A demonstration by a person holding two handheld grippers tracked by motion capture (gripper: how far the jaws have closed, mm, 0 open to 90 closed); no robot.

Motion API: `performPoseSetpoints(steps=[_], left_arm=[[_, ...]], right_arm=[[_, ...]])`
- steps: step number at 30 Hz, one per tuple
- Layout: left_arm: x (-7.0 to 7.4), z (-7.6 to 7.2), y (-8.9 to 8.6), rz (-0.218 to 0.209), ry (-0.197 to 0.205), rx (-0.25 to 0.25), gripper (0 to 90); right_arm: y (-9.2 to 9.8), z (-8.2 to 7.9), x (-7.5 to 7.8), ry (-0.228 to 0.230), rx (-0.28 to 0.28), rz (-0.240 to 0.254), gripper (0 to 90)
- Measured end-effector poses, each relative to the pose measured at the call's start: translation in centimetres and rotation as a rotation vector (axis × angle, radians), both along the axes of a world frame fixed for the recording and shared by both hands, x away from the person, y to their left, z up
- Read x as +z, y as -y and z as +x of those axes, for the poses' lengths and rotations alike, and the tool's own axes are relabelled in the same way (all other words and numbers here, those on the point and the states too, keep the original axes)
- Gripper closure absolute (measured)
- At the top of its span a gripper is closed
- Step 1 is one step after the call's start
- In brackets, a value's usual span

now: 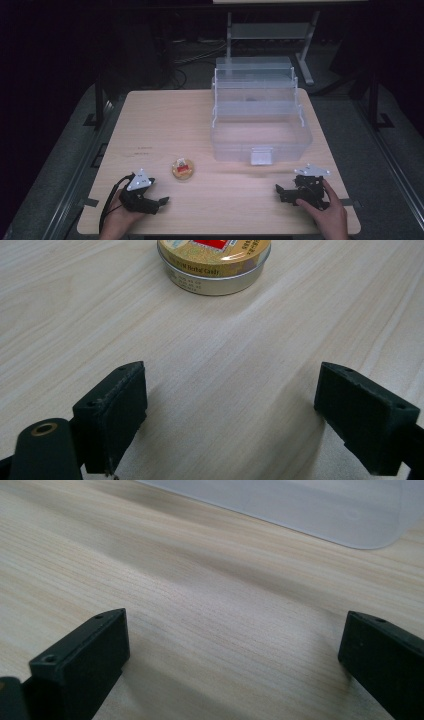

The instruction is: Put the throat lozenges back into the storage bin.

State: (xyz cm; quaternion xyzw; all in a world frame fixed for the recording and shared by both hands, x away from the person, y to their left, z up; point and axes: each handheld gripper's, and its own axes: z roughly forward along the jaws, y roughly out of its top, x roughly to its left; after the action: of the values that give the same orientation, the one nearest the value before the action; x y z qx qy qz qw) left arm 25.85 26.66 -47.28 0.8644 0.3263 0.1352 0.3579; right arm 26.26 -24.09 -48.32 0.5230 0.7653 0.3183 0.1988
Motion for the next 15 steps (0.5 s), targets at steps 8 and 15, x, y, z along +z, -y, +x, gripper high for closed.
performPoseSetpoints(steps=[8, 15], left_arm=[[0.3, 0.14, 0.1, 0.017, -0.026, 0.0, 13.2], [0.68, 0.23, 0.26, 0.026, -0.044, 0.005, 13.7]], right_arm=[[0.0, 0.0, 0.0, 0.0, 0.0, 0.0, 0.0], [0.0, 0.0, 0.0, 0.0, 0.0, 0.0, 0.0]])
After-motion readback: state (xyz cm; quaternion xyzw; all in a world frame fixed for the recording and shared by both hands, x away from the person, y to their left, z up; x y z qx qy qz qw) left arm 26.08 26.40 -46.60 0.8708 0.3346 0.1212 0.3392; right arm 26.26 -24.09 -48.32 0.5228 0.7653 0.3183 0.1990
